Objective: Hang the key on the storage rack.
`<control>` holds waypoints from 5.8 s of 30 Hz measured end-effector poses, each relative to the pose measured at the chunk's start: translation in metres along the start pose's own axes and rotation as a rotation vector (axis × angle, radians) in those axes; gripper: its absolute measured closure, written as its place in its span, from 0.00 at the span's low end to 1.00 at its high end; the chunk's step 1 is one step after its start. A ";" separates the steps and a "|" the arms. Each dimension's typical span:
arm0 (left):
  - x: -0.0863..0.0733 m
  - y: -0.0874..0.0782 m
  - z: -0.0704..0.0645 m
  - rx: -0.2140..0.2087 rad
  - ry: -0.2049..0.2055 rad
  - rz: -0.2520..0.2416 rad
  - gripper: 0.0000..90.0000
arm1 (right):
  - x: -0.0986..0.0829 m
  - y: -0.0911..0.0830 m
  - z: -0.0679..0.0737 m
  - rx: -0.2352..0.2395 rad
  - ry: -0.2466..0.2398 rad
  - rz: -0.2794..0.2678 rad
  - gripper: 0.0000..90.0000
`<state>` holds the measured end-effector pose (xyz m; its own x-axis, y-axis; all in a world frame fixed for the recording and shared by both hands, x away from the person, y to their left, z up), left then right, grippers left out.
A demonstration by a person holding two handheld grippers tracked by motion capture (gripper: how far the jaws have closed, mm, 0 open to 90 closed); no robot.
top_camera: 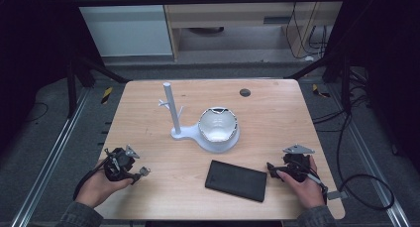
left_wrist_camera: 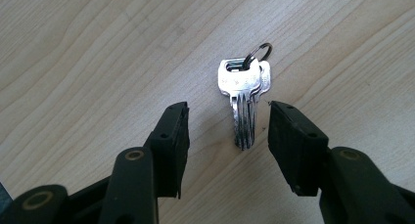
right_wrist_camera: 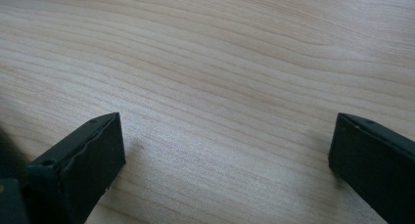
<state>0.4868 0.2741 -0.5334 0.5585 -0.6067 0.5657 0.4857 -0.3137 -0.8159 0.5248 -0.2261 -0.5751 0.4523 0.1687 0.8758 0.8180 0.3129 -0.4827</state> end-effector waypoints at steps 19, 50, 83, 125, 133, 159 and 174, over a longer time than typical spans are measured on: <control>-0.001 0.019 -0.006 -0.033 0.024 0.055 0.70 | 0.000 0.000 0.000 0.002 0.000 -0.001 0.00; 0.015 -0.001 -0.003 -0.051 0.000 -0.002 0.99 | 0.000 0.000 0.000 0.003 0.000 -0.001 0.00; 0.080 -0.051 0.010 -0.038 0.071 -0.064 0.99 | 0.001 0.001 0.000 0.006 -0.001 0.000 0.00; 0.148 -0.089 0.014 -0.030 0.123 -0.103 0.99 | 0.002 0.003 -0.002 0.004 -0.008 -0.002 0.00; 0.161 -0.096 0.015 -0.020 0.131 -0.113 0.99 | 0.001 0.003 -0.002 0.003 -0.012 -0.001 0.00; 0.197 -0.096 0.030 0.012 0.138 -0.096 0.99 | 0.001 0.003 -0.002 0.002 -0.011 -0.003 0.00; 0.205 -0.091 0.032 0.020 0.138 -0.088 0.99 | 0.001 0.002 -0.001 0.005 -0.007 -0.002 0.00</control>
<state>0.5783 0.2016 -0.3397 0.4163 -0.6724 0.6120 0.5429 -0.3561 -0.7605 0.5274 -0.2262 -0.5752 0.4478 0.1747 0.8769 0.8172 0.3180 -0.4807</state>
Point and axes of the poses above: each handheld gripper's, and its own axes: y roughly forward along the jaws, x roughly out of its top, z roughly to its left, the point moved 9 cm from there along y, roughly forward along the jaws, and after that the axes turned 15 degrees about -z, right-handed, at the moved point
